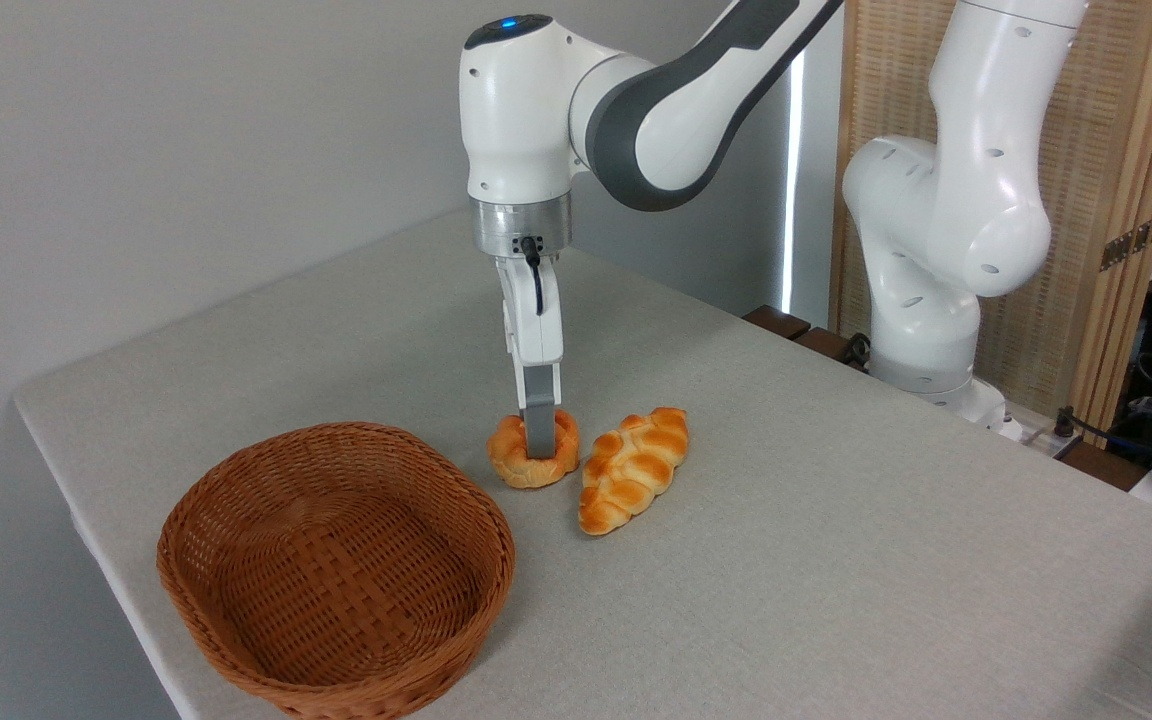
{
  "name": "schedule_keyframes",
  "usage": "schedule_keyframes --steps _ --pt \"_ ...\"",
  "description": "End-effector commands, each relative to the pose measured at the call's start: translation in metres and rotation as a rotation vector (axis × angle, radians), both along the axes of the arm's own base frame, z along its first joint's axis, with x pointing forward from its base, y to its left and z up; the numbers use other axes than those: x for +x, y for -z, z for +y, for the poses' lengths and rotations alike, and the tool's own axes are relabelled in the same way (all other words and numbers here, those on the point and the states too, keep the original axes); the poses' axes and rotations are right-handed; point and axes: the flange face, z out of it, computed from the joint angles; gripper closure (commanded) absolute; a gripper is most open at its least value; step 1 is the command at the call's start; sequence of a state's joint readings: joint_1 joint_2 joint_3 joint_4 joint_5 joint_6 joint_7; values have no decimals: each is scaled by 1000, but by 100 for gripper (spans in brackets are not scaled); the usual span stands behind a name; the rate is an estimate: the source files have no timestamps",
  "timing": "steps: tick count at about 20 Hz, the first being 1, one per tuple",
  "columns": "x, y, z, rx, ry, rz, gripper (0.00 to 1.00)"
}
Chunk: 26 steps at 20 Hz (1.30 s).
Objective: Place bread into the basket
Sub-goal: 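Close the gripper fingers around the round orange bun, then lift the bun and carry it over the wicker basket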
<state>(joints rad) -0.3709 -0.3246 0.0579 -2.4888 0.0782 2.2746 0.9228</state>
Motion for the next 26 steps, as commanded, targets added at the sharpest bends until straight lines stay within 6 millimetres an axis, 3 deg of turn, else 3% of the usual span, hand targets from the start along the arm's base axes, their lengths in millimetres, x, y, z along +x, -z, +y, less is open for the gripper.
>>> schedule_keyframes --steps 1,8,16,21,26 --pt "-2 -1 1 -5 20 -18 62" --pt "1 -18 1 -30 4 -44 61" --pt "19 -86 4 -137 -75 -11 61" --pt "52 -129 24 -259 -169 -58 60" --pt "102 -135 18 -292 -264 -61 60"
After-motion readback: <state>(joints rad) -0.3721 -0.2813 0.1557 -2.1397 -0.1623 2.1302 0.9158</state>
